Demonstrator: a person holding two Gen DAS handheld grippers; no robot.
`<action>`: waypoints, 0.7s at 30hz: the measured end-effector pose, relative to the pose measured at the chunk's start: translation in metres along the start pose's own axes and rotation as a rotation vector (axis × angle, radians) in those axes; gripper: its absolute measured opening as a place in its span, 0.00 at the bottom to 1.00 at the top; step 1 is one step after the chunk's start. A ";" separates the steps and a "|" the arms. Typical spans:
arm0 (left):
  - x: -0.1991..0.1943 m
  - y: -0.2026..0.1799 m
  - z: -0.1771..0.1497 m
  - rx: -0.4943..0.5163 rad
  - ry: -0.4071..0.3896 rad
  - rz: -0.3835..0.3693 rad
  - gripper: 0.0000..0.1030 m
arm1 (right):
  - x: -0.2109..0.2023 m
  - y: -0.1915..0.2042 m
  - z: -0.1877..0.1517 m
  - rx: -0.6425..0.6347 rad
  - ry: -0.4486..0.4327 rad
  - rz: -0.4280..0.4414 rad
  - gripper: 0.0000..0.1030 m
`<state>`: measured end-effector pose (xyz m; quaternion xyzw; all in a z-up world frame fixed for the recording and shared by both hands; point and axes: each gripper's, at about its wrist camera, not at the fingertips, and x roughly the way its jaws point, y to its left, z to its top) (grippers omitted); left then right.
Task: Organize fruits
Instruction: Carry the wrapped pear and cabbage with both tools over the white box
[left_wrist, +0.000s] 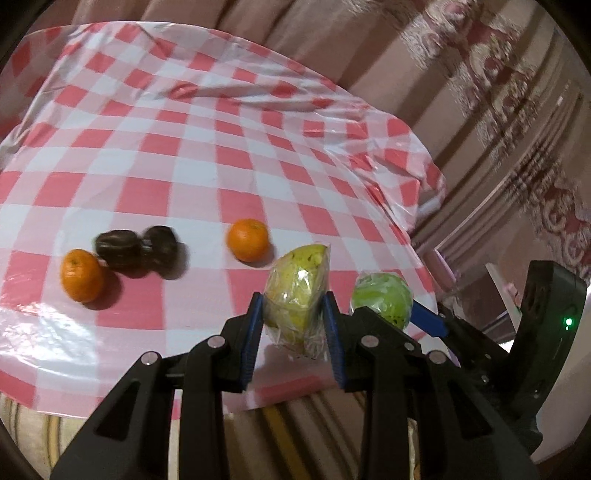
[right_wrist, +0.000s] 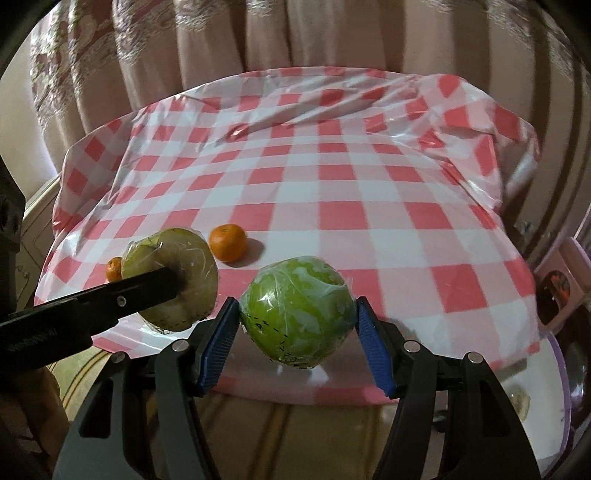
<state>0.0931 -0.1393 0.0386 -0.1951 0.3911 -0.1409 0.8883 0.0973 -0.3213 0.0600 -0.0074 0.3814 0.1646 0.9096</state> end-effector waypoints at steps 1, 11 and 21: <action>0.002 -0.004 0.000 0.008 0.005 -0.004 0.31 | -0.003 -0.005 -0.001 0.010 -0.002 -0.005 0.60; 0.043 -0.070 -0.011 0.116 0.123 -0.095 0.31 | -0.036 -0.081 -0.024 0.142 -0.021 -0.102 0.60; 0.096 -0.153 -0.040 0.232 0.271 -0.187 0.31 | -0.056 -0.162 -0.064 0.275 0.003 -0.229 0.60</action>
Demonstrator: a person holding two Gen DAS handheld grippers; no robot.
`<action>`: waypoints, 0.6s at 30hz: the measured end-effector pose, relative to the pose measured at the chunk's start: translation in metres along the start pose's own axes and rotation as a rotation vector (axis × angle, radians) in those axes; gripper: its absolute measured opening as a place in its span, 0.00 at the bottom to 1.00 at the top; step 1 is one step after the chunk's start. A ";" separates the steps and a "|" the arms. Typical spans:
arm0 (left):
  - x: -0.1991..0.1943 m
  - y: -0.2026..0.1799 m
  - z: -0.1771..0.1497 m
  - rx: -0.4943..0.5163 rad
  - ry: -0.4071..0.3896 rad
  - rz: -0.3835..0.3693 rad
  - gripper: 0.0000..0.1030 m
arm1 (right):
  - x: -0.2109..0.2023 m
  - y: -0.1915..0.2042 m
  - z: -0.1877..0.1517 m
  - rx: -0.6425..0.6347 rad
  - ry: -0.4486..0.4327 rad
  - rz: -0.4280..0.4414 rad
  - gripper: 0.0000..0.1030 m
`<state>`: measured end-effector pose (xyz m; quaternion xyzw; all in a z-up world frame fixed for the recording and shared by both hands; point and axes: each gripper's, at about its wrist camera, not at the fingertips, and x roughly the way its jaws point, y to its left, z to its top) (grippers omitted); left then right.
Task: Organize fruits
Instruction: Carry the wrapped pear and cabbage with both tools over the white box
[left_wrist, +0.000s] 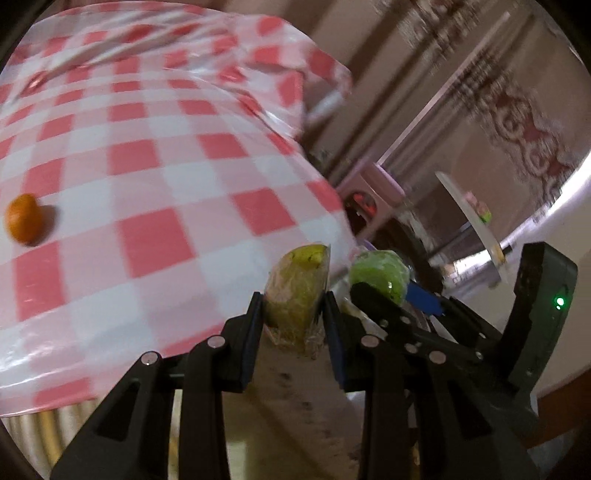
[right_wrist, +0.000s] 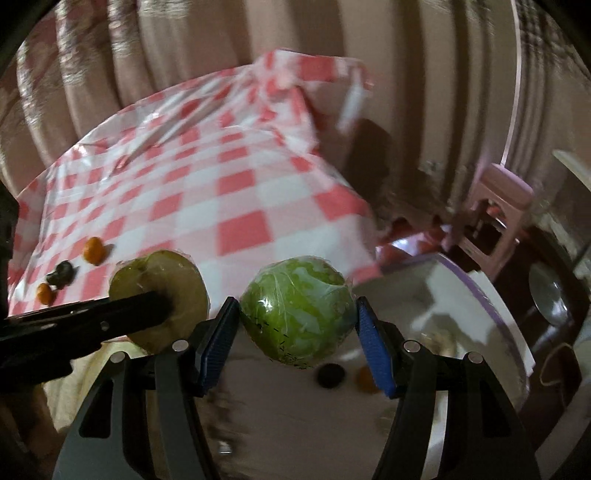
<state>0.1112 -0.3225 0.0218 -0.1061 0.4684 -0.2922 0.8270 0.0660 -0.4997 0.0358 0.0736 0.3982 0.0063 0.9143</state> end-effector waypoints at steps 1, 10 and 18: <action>0.006 -0.006 0.000 0.008 0.012 -0.006 0.31 | 0.001 -0.008 -0.002 0.010 0.003 -0.011 0.60; 0.075 -0.049 -0.003 0.047 0.142 -0.014 0.31 | 0.023 -0.074 -0.018 0.087 0.059 -0.122 0.60; 0.147 -0.065 -0.001 -0.007 0.252 0.040 0.31 | 0.058 -0.113 -0.026 0.120 0.139 -0.191 0.60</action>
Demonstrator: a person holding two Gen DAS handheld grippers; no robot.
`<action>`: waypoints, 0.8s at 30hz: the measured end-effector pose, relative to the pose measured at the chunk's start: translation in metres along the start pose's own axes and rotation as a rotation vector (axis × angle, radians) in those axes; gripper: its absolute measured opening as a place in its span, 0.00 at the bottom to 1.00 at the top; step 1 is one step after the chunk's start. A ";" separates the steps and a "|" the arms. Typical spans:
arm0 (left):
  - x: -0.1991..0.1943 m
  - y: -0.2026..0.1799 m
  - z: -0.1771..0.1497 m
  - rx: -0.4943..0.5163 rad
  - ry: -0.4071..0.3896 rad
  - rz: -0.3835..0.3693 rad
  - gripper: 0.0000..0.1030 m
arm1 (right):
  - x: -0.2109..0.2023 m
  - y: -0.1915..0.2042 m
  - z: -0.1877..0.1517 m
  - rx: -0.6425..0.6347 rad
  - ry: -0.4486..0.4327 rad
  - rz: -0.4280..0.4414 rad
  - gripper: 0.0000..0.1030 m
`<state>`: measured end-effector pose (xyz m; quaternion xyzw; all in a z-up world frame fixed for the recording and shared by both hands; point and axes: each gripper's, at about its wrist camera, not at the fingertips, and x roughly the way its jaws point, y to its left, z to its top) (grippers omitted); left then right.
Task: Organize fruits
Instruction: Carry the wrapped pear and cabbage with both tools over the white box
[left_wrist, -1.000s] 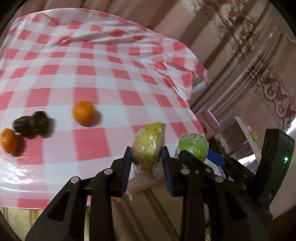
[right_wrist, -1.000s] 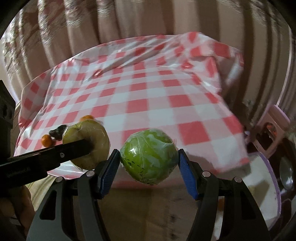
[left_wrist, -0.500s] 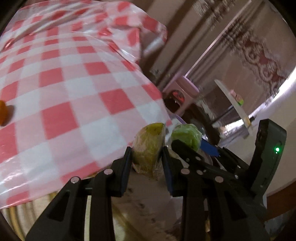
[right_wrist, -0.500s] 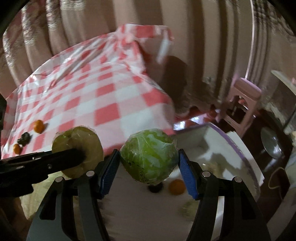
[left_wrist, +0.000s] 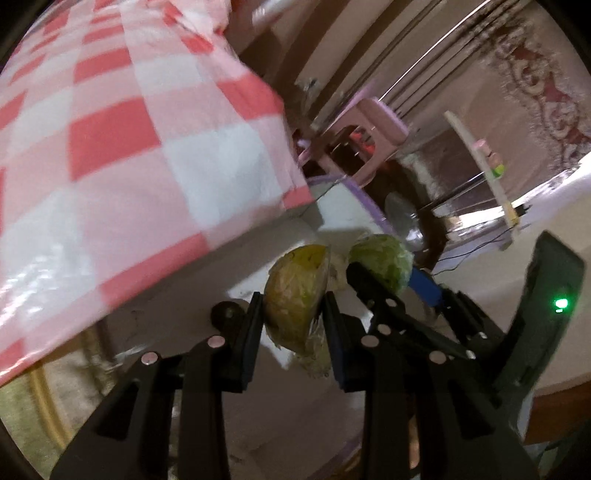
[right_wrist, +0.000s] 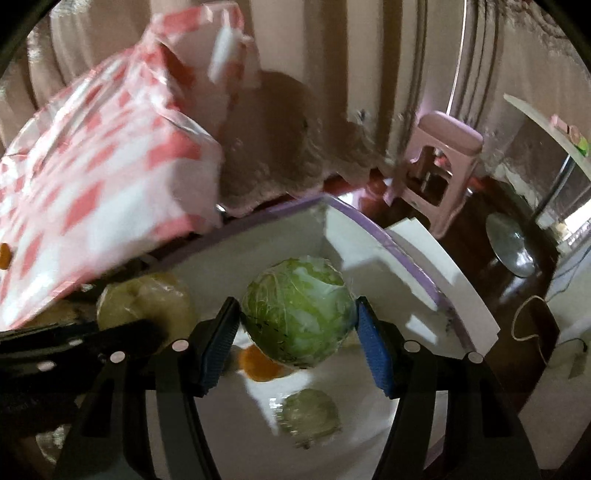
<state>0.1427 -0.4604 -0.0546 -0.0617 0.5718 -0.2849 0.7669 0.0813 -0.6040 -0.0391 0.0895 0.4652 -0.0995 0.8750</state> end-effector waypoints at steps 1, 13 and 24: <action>0.007 -0.001 0.001 -0.003 0.010 0.018 0.31 | 0.010 -0.005 0.000 0.004 0.025 -0.003 0.60; 0.084 -0.004 0.000 0.076 0.098 0.215 0.31 | 0.070 -0.022 0.002 -0.031 0.176 -0.049 0.60; 0.104 0.004 -0.005 0.123 0.112 0.306 0.32 | 0.104 -0.008 -0.002 -0.146 0.311 -0.092 0.60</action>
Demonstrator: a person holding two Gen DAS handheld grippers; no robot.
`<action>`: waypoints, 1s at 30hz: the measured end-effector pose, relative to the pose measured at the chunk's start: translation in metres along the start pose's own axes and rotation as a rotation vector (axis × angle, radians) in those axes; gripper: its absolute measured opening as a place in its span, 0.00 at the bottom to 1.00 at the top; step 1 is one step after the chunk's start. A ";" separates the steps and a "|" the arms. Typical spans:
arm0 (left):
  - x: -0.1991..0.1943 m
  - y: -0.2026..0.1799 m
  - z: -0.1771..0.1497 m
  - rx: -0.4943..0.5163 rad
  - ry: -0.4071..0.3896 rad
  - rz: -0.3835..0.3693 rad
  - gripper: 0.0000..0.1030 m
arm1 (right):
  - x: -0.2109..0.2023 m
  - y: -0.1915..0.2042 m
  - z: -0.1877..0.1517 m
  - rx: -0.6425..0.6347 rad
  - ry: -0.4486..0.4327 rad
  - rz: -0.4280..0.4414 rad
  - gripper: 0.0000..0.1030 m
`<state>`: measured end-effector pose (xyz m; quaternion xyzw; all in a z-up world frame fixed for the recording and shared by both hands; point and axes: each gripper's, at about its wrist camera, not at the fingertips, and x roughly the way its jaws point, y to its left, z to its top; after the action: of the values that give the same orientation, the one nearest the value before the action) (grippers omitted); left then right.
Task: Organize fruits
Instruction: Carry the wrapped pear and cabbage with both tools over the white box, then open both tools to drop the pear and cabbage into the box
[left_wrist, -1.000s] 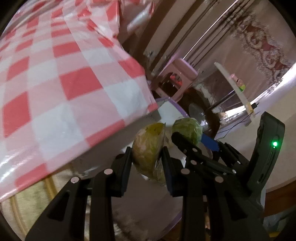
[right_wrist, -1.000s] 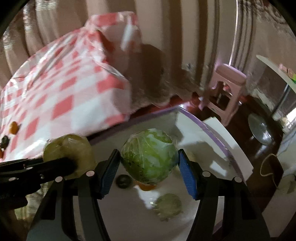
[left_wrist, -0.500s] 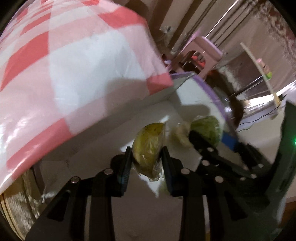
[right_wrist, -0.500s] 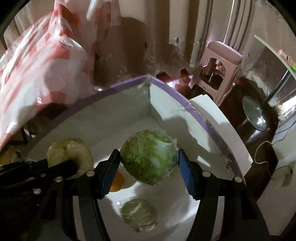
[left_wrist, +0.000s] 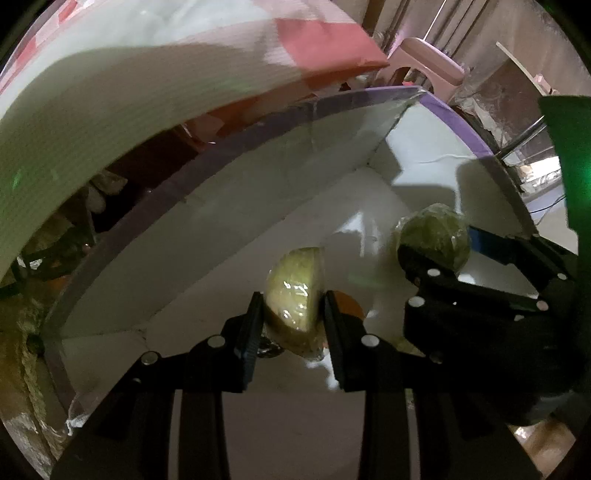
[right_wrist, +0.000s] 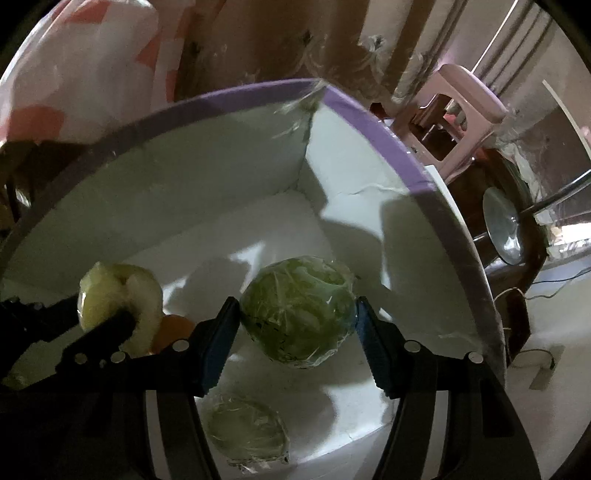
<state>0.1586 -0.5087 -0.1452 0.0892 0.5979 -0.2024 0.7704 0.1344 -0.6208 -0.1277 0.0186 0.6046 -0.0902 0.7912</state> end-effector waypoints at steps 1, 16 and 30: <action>0.001 -0.004 0.002 0.006 -0.004 0.011 0.32 | 0.001 0.001 0.000 -0.004 0.006 -0.005 0.60; 0.019 -0.004 0.006 -0.004 0.014 0.058 0.40 | 0.016 0.007 0.000 -0.051 0.074 -0.059 0.62; -0.007 0.014 0.001 -0.058 0.008 -0.026 0.59 | -0.020 -0.014 -0.007 0.009 -0.035 -0.066 0.78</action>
<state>0.1635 -0.4951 -0.1402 0.0598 0.6077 -0.1943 0.7677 0.1208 -0.6308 -0.1094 0.0006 0.5907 -0.1192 0.7981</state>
